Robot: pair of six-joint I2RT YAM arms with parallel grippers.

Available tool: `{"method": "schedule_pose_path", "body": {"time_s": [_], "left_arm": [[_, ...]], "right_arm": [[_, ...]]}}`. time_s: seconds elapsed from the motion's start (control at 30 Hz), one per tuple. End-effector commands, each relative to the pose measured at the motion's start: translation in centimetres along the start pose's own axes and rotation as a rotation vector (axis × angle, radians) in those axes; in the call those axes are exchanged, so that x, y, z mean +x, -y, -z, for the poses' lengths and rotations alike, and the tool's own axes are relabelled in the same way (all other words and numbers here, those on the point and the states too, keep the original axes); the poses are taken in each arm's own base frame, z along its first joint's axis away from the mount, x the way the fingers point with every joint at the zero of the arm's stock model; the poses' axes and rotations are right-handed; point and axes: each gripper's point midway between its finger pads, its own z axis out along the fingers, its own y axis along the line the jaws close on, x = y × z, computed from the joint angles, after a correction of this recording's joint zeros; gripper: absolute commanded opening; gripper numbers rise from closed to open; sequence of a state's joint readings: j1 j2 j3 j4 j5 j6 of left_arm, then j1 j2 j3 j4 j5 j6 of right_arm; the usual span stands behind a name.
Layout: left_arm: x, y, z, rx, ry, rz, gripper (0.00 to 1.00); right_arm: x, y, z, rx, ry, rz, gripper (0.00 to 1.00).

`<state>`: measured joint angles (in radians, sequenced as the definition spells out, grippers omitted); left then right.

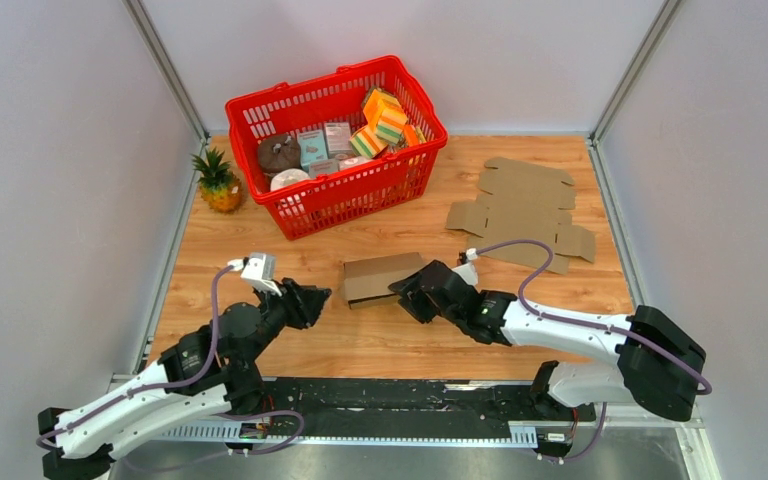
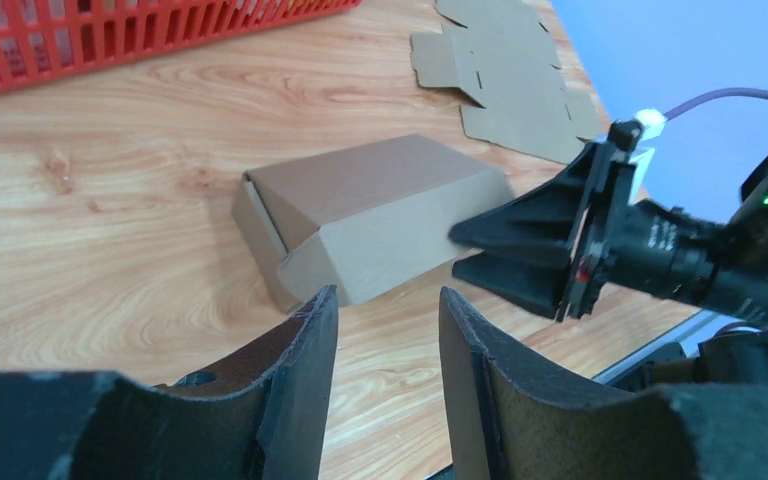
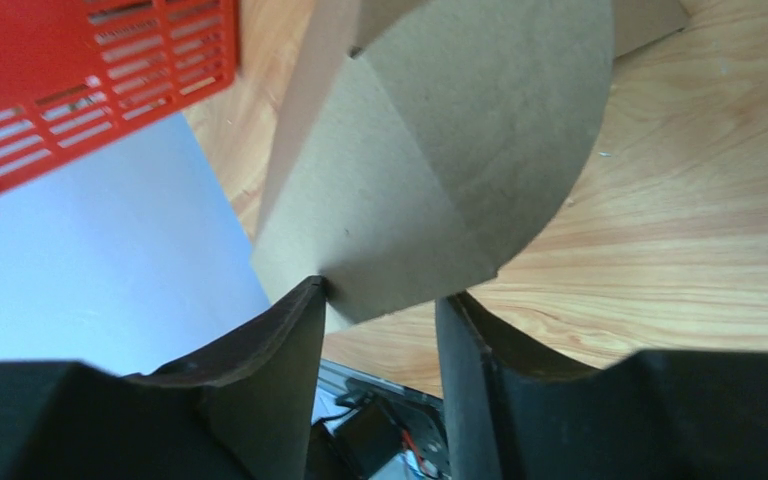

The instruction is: Fold the paper box

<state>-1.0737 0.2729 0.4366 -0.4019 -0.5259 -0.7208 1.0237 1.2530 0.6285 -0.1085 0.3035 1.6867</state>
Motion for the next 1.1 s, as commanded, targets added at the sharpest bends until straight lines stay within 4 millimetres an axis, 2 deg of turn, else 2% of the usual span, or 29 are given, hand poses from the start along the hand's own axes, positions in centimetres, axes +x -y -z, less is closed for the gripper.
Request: {"method": "schedule_pose_path", "body": {"time_s": [0.0, 0.07, 0.1, 0.13, 0.17, 0.2, 0.23, 0.3, 0.33, 0.4, 0.47, 0.53, 0.57, 0.6, 0.63, 0.67, 0.73, 0.77, 0.83, 0.9, 0.93, 1.0, 1.07], "left_arm": [[-0.2, 1.6, -0.5, -0.007, -0.087, -0.069, 0.48], [-0.5, 2.0, -2.3, -0.064, -0.115, -0.114, 0.45], [-0.5, 2.2, -3.1, -0.077, -0.124, -0.124, 0.43], [-0.2, 2.4, -3.8, -0.077, -0.146, -0.115, 0.42], [0.6, 2.2, -5.0, -0.103, -0.181, -0.115, 0.41], [-0.1, 2.3, -6.2, -0.098, -0.155, -0.078, 0.39], [0.4, 2.6, -6.9, -0.072, -0.173, -0.053, 0.38], [1.3, 1.4, -8.8, -0.101, -0.176, -0.022, 0.36], [1.7, 1.0, -9.3, -0.110, -0.181, -0.008, 0.34], [2.6, 0.2, -10.3, -0.131, -0.197, -0.012, 0.32], [3.5, -0.5, -10.9, -0.151, -0.219, -0.022, 0.31], [4.0, -0.7, -11.1, -0.154, -0.233, -0.022, 0.30], [4.4, -0.9, -11.2, -0.160, -0.240, -0.019, 0.30], [4.7, -1.0, -11.3, -0.157, -0.245, -0.016, 0.29], [5.3, -1.3, -11.2, -0.164, -0.254, -0.008, 0.29], [5.6, -1.6, -11.1, -0.169, -0.258, -0.007, 0.28], [6.4, -2.2, -10.9, -0.182, -0.272, 0.000, 0.28], [6.8, -2.5, -10.8, -0.189, -0.280, 0.000, 0.28], [7.4, -3.0, -10.5, -0.202, -0.291, 0.008, 0.27], [8.0, -3.2, -10.4, -0.205, -0.304, 0.016, 0.26], [8.4, -3.3, -10.3, -0.206, -0.313, 0.025, 0.26], [9.0, -3.5, -10.2, -0.209, -0.333, 0.032, 0.26], [9.6, -4.0, -10.0, -0.222, -0.347, 0.033, 0.25]], "right_arm": [[0.7, 0.5, 0.3, -0.036, -0.064, 0.094, 0.51], [1.1, 0.8, 0.3, -0.049, -0.106, 0.175, 0.54], [1.3, 0.1, 0.4, -0.084, -0.117, 0.201, 0.62], [1.6, 0.1, 0.5, -0.092, -0.139, 0.232, 0.66], [1.5, 0.0, 0.5, -0.101, -0.150, 0.260, 0.67], [1.5, 0.1, 0.6, -0.113, -0.166, 0.326, 0.67], [1.7, 0.5, 0.8, -0.106, -0.188, 0.351, 0.68], [1.4, 1.0, 1.0, -0.106, -0.206, 0.419, 0.68], [2.0, 1.6, 1.4, -0.111, -0.255, 0.446, 0.68], [2.5, 0.6, 2.7, -0.197, -0.298, 0.507, 0.68], [3.3, 0.3, 4.0, -0.265, -0.360, 0.640, 0.70], [3.3, 1.0, 5.2, -0.252, -0.412, 0.764, 0.77], [2.8, -0.2, 5.6, -0.267, -0.410, 0.791, 0.79], [2.4, 0.4, 6.0, -0.233, -0.445, 0.817, 0.79], [2.3, 0.0, 6.6, -0.246, -0.477, 0.830, 0.79], [1.1, -0.5, 6.5, -0.253, -0.457, 0.852, 0.79], [0.2, -2.3, 7.5, -0.297, -0.455, 0.865, 0.79], [-1.1, -3.3, 7.5, -0.310, -0.419, 0.864, 0.78], [-2.4, -5.2, 7.9, -0.343, -0.384, 0.866, 0.78], [-4.3, -6.1, 7.2, -0.340, -0.341, 0.849, 0.77], [-4.5, -7.0, 7.3, -0.363, -0.345, 0.841, 0.76], [-5.0, -7.4, 6.1, -0.375, -0.363, 0.831, 0.74], [-4.9, -6.9, 4.6, -0.363, -0.410, 0.813, 0.72]]}}
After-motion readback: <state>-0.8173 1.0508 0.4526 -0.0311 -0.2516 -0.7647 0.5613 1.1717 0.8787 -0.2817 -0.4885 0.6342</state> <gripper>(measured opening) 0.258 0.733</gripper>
